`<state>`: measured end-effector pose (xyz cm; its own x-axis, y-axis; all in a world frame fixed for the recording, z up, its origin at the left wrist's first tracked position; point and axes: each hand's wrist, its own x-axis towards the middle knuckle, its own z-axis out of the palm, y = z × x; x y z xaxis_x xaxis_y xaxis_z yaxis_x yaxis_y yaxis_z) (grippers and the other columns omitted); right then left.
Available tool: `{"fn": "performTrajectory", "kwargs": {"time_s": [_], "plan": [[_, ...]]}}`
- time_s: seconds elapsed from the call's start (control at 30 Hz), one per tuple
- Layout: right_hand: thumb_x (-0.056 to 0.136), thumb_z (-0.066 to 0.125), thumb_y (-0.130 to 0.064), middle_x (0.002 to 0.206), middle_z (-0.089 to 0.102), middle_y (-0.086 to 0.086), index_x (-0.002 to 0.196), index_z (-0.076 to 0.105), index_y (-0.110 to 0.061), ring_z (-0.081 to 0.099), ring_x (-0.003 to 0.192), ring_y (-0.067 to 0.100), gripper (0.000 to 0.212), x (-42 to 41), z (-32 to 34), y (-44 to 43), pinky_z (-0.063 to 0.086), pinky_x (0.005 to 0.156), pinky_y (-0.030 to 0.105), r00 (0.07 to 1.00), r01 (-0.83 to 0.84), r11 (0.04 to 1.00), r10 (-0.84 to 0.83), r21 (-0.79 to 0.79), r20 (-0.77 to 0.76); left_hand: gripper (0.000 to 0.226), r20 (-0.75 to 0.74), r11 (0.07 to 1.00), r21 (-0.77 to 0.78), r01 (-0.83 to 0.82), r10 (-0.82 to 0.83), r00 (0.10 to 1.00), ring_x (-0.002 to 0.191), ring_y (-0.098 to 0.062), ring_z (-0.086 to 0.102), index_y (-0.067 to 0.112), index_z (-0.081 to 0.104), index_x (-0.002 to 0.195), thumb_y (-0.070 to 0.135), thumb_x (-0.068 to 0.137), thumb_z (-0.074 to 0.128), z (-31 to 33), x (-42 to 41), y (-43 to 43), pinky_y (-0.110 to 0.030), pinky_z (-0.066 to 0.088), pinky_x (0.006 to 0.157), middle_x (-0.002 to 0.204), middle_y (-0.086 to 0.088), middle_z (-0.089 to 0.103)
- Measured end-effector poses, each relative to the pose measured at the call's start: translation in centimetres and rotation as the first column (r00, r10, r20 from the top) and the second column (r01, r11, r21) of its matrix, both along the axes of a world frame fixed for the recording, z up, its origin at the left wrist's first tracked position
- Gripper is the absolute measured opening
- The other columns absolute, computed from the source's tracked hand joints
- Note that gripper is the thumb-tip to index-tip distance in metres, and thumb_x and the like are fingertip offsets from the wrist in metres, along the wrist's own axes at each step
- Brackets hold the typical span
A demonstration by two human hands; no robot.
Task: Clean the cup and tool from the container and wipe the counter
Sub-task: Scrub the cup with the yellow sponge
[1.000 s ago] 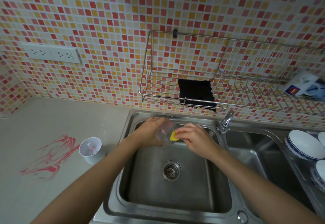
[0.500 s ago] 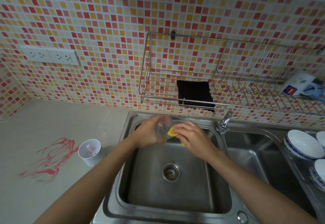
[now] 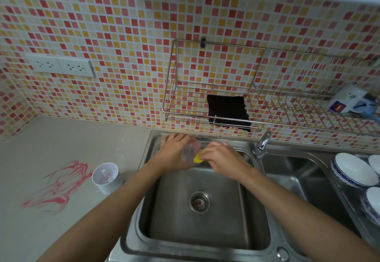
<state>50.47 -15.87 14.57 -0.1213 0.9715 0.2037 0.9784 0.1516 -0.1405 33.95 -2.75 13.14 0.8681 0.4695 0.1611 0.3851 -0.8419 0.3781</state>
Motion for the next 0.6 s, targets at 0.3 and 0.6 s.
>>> {"fn": "performTrajectory", "kwargs": {"time_s": [0.3, 0.6], "plan": [[0.088, 0.065, -0.014, 0.104, 0.073, -0.006, 0.107, 0.074, -0.024, 0.060, 0.095, 0.007, 0.023, -1.7, -0.7, 0.2, 0.042, 0.087, 0.014, 0.914, 0.080, 0.990, -0.121, -0.120, -0.387, 0.077, -0.063, 0.996, -0.025, 0.081, -0.082, 0.995, 0.128, -0.012, 0.039, 0.030, 0.045, 0.136, 0.044, 0.069, 0.081, 0.8, -0.3, 0.9, -0.033, 0.039, 0.108, 0.137, 0.011, 0.050], [0.081, 0.071, -0.008, 0.100, 0.073, -0.007, 0.102, 0.075, -0.020, 0.058, 0.093, 0.020, 0.025, -2.4, -0.9, 0.0, 0.045, 0.082, 0.031, 0.991, 0.086, 0.992, -0.075, 0.096, -0.114, 0.077, -0.035, 0.992, -0.044, 0.117, -0.119, 0.992, 0.127, -0.012, 0.039, 0.026, 0.047, 0.139, 0.036, 0.071, 0.081, 1.7, 0.0, 0.6, -0.024, 0.034, 0.105, 0.138, 0.009, 0.050]]}}
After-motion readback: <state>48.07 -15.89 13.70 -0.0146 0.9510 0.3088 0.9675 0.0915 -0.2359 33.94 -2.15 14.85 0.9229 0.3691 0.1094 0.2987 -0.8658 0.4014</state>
